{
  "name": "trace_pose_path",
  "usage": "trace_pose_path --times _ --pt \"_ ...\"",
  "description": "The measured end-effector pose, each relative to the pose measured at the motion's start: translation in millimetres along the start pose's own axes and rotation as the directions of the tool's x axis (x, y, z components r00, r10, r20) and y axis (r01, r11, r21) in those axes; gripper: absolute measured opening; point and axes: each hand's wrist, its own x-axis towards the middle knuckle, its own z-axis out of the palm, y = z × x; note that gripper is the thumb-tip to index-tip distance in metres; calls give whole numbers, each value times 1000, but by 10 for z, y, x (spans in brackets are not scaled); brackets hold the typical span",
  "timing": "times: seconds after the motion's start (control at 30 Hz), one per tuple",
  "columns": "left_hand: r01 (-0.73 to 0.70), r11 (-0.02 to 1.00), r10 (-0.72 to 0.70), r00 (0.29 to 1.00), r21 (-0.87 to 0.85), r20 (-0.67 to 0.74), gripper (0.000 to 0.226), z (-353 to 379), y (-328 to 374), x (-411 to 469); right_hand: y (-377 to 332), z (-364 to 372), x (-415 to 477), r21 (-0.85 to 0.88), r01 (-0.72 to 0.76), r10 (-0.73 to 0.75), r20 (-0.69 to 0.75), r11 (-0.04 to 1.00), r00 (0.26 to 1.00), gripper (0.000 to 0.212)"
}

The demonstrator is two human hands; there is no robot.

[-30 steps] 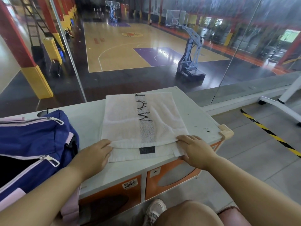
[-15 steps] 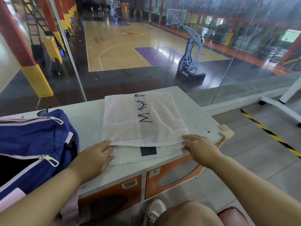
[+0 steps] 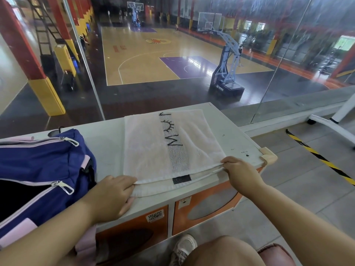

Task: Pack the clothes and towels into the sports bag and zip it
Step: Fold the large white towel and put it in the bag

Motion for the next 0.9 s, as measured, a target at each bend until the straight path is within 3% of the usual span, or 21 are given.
trace_pose_path --times 0.23,0.47,0.77,0.9 --pt "36 998 -38 999 54 35 14 9 46 118 0 -95 120 -106 -57 66 82 993 994 20" --pt "253 967 -253 967 8 -16 36 -36 162 239 -23 -192 200 -97 -101 110 90 990 990 19" --pt "518 809 -523 850 -278 60 31 -309 197 395 -10 -477 349 -36 -53 54 52 998 997 22" --pt "436 813 -447 892 -385 67 22 -594 -76 468 14 -730 461 -38 -22 23 35 999 999 24"
